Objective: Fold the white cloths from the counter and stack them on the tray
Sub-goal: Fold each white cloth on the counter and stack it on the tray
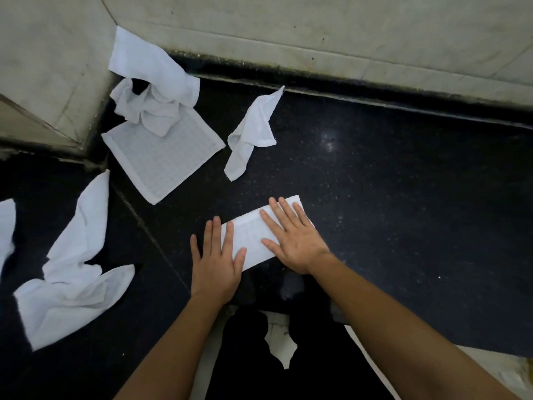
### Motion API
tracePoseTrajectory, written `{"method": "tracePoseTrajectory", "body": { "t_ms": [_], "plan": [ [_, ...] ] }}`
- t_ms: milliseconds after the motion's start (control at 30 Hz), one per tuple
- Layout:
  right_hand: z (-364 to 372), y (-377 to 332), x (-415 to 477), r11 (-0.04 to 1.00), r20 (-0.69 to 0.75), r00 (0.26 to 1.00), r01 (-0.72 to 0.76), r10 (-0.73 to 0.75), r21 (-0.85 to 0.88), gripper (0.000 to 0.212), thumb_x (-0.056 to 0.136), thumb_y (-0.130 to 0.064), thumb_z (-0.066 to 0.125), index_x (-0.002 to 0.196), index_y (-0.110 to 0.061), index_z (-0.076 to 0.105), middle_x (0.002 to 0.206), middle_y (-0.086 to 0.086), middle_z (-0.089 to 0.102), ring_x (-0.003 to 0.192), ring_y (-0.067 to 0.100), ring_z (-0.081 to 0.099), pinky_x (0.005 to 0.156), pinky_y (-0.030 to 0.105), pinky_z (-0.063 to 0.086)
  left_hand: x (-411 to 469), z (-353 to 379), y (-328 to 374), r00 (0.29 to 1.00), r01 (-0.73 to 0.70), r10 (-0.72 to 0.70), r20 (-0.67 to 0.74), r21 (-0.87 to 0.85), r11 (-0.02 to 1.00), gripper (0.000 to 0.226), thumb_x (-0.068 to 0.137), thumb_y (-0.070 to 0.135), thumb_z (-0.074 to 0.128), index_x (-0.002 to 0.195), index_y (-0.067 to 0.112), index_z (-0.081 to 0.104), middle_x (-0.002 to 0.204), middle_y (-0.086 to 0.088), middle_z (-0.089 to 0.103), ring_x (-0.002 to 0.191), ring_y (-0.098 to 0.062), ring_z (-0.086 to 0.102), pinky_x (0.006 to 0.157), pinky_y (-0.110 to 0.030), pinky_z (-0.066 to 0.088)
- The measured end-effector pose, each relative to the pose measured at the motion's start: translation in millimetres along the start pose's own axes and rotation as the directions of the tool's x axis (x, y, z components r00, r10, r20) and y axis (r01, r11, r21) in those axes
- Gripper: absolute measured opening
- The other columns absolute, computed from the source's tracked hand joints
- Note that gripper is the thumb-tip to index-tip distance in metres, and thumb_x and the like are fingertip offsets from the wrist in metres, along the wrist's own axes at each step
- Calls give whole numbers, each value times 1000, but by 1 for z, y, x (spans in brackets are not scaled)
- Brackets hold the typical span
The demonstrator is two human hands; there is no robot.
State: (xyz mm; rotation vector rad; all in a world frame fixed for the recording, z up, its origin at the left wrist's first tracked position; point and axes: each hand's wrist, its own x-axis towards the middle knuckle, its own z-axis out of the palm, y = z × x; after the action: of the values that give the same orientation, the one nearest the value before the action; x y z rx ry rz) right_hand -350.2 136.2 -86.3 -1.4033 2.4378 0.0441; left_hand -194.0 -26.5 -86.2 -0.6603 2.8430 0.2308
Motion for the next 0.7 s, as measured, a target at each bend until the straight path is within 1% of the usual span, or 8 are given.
{"method": "tracePoseTrajectory", "body": {
  "t_ms": [67, 167, 233, 300, 433, 533, 600, 700],
  "plan": [
    [-4, -2, -1, 999, -11, 1000, -21, 21, 32, 70, 104, -58, 12, 160, -19, -4, 166, 8, -17, 153, 24, -17, 124, 48, -7, -3, 0, 0, 1000, 15, -15, 27, 2, 1000, 68, 101, 52, 15, 157, 13, 12, 164, -16, 9, 152, -31, 9, 119, -60, 13],
    [-14, 0, -16, 949, -64, 969, -220, 240, 228, 71, 105, -58, 21, 160, -18, 2, 167, 6, -14, 153, 22, -16, 124, 48, -6, -4, -4, 2, 997, 35, -35, 66, 4, 999, 70, 101, 53, 14, 157, 12, 14, 164, -17, 10, 151, -32, 9, 118, -62, 11],
    [-19, 5, -35, 864, -132, 901, -343, 414, 368, 68, 103, -55, 35, 157, -17, 22, 165, 9, 12, 152, 26, 10, 123, 46, 12, -5, -11, 2, 999, 31, -30, 43, -8, 1000, 70, 100, 54, 18, 155, 10, 23, 161, -18, 19, 150, -32, 14, 117, -62, 10],
    [-22, 7, -51, 795, -175, 825, -427, 537, 431, 62, 99, -56, 46, 146, -16, 44, 145, 8, 43, 132, 27, 42, 108, 42, 36, 2, -22, 2, 1000, -16, 16, -17, -43, 999, 67, 101, 51, 20, 150, 7, 33, 157, -18, 28, 147, -32, 23, 116, -60, 16],
    [-24, 5, -65, 643, 15, 762, -557, 647, 525, 55, 96, -60, 48, 134, -22, 56, 126, 2, 54, 109, 21, 58, 88, 37, 52, 47, -48, 23, 971, -238, 236, -31, -92, 967, 54, 103, 36, 39, 148, 7, 35, 155, -17, 34, 140, -32, 37, 109, -49, 38],
    [-27, 2, -61, 555, 77, 718, -598, 692, 578, 47, 93, -55, 56, 131, -27, 57, 125, -1, 53, 107, 20, 61, 84, 34, 53, 88, -63, 54, 896, -441, 438, 63, 36, 897, 74, 94, 12, 57, 156, 13, 17, 163, -11, 12, 146, -28, 26, 109, -43, 39],
    [-29, -1, -58, 505, 99, 687, -616, 720, 604, 39, 92, -50, 61, 125, -28, 62, 123, -1, 54, 103, 19, 62, 81, 32, 53, 108, -70, 77, 796, -605, 580, 175, 175, 777, 89, 86, 0, 59, 158, 16, 7, 165, -7, -3, 151, -27, 9, 114, -43, 33],
    [-31, 0, -56, 463, 162, 680, -635, 715, 618, 24, 92, -42, 62, 109, -27, 68, 116, -2, 55, 98, 18, 62, 76, 29, 49, 125, -80, 105, 646, -763, 682, 342, 306, 569, 84, 87, 2, 58, 156, 18, 14, 163, -8, 11, 149, -27, 14, 113, -42, 32]
  ]
}}
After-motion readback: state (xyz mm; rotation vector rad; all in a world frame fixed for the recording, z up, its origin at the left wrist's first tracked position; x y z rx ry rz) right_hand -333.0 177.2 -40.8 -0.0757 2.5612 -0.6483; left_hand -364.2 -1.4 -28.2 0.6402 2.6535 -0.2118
